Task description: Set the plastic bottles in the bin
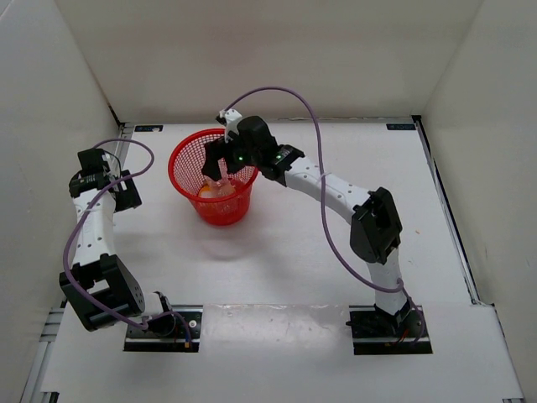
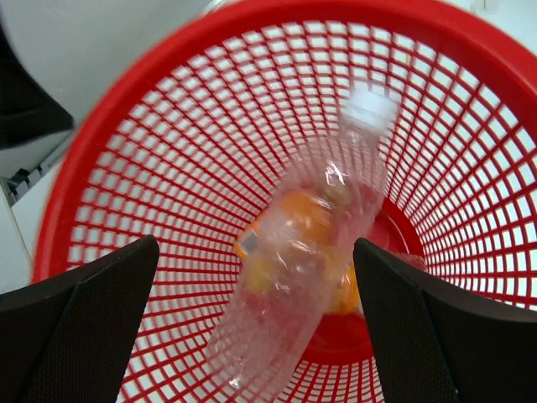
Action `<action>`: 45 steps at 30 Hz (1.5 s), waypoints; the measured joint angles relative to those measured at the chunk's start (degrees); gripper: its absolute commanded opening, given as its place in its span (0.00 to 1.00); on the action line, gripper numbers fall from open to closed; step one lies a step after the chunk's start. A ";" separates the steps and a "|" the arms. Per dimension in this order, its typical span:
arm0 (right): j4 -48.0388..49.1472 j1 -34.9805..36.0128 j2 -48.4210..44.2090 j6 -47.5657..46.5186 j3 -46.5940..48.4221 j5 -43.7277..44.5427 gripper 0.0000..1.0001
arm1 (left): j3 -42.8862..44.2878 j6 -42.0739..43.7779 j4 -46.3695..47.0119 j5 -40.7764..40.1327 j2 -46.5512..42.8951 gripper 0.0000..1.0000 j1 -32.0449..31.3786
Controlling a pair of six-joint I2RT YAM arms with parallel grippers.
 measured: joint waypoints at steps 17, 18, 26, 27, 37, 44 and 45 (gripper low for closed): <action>-14.71 -27.65 -33.62 8.22 -8.90 18.93 1.00 | 0.00 0.79 0.02 1.14 -0.15 1.00 0.00; -17.53 -31.06 -36.39 8.61 -11.58 21.75 1.00 | 0.00 0.83 0.02 1.14 -0.15 1.00 0.00; -29.73 -34.51 -48.94 10.14 -38.80 28.50 1.00 | -0.13 3.82 -0.04 3.39 -1.79 1.00 0.00; -29.90 -34.88 -51.10 10.73 -43.71 29.35 1.00 | -0.04 4.04 -0.17 3.93 -1.99 1.00 0.00; -27.32 -36.20 -70.66 17.33 -63.25 33.07 1.00 | 2.67 7.04 -2.54 6.58 -2.08 1.00 0.00; -27.56 -36.20 -65.22 17.94 -59.89 34.32 1.00 | 2.56 7.08 -3.43 6.60 -2.08 1.00 0.00; -27.58 -36.20 -64.72 17.92 -59.52 34.01 1.00 | 2.45 7.08 -3.43 6.60 -2.08 1.00 0.00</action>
